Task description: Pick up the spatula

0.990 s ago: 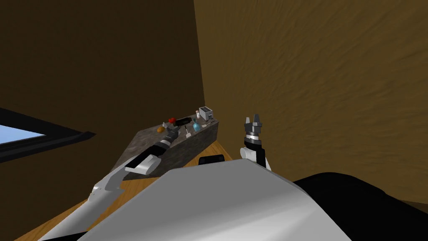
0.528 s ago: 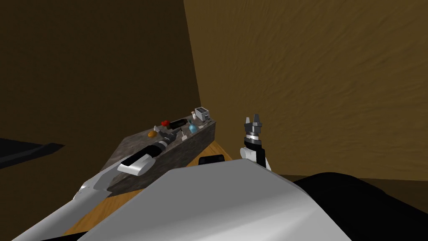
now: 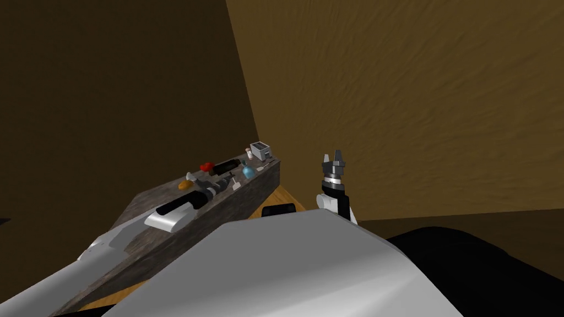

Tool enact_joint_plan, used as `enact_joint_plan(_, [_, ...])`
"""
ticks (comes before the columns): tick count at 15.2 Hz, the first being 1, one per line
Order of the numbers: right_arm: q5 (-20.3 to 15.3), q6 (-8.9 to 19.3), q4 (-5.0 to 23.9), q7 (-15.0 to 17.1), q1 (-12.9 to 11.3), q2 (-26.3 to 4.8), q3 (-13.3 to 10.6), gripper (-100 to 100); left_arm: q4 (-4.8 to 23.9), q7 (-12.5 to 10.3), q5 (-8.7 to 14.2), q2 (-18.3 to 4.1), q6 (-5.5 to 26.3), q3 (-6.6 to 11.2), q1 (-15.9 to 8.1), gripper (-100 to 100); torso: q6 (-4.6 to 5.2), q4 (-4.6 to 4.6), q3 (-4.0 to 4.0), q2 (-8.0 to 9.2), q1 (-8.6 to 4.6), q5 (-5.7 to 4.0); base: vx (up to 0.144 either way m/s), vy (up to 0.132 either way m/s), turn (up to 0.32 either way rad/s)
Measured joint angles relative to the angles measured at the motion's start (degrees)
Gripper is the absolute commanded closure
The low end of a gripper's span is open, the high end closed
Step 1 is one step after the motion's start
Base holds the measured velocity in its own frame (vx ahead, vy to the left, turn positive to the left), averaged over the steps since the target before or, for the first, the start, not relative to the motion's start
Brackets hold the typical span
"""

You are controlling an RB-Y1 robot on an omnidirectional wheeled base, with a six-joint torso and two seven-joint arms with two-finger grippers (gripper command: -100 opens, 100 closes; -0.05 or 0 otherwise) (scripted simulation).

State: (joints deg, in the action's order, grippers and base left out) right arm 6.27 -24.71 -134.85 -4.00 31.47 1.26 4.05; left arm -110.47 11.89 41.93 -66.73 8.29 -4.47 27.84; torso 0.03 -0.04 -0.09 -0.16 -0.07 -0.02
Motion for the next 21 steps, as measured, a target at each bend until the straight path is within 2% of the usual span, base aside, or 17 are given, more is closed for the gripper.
enact_joint_plan(2, [0.0, 0.0, 0.0, 0.0, 0.0, 0.0, 0.0, 0, 0.9, 0.1, 1.6, -2.0, 0.9, -0.43, 0.3, -100, 0.02, 0.00, 0.00, 0.00, -0.01, 0.01, 0.028, -0.019, -0.212])
enact_joint_plan(4, [0.0, 0.0, 0.0, 0.0, 0.0, 0.0, 0.0, 0, 2.6, 0.3, 4.2, -5.2, 1.8, -1.39, 0.8, -100, 0.02, -0.01, -0.02, -0.03, -0.03, 0.00, 0.032, -0.022, -0.263])
enact_joint_plan(6, [0.0, 0.0, 0.0, 0.0, 0.0, 0.0, 0.0, 0, 3.4, 0.5, 6.4, -7.8, 3.7, -1.68, 1.5, -100, 0.01, -0.01, -0.03, -0.05, -0.04, -0.01, 0.038, -0.019, -0.216])
enact_joint_plan(9, [0.0, 0.0, 0.0, 0.0, 0.0, 0.0, 0.0, 0, 5.2, 0.9, 9.2, -11.1, 5.8, -3.23, 1.1, -100, 0.01, -0.01, -0.01, -0.02, -0.04, 0.00, 0.025, -0.017, -0.152])
enact_joint_plan(11, [0.0, 0.0, 0.0, 0.0, 0.0, 0.0, 0.0, 0, 6.0, 1.0, 11.1, -13.3, 7.2, -3.54, 2.2, -100, 0.01, 0.00, -0.01, -0.01, -0.07, -0.02, 0.028, -0.025, -0.223])
enact_joint_plan(14, [0.0, 0.0, 0.0, 0.0, 0.0, 0.0, 0.0, 0, 7.8, 1.2, 14.5, -17.1, 9.4, -4.87, 2.5, -100, -0.01, 0.00, -0.01, -0.01, -0.08, -0.02, 0.027, -0.024, -0.228])
enact_joint_plan(16, [0.0, 0.0, 0.0, 0.0, 0.0, 0.0, 0.0, 0, 8.0, 0.6, 15.2, -18.9, 10.8, -4.37, 4.9, -100, -0.01, 0.00, 0.00, 0.00, -0.09, -0.02, 0.024, -0.017, -0.123])
enact_joint_plan(17, [0.0, 0.0, 0.0, 0.0, 0.0, 0.0, 0.0, 0, 8.8, 0.9, 16.3, -19.7, 11.1, -5.29, 4.2, -100, -0.04, 0.01, 0.01, 0.01, -0.06, -0.01, 0.021, -0.020, -0.172])
enact_joint_plan(21, [0.0, 0.0, 0.0, 0.0, 0.0, 0.0, 0.0, 0, 11.4, 1.9, 20.6, -23.4, 12.9, -8.03, 4.1, -100, -0.01, 0.01, 0.02, 0.03, -0.09, -0.02, 0.018, -0.022, -0.190])
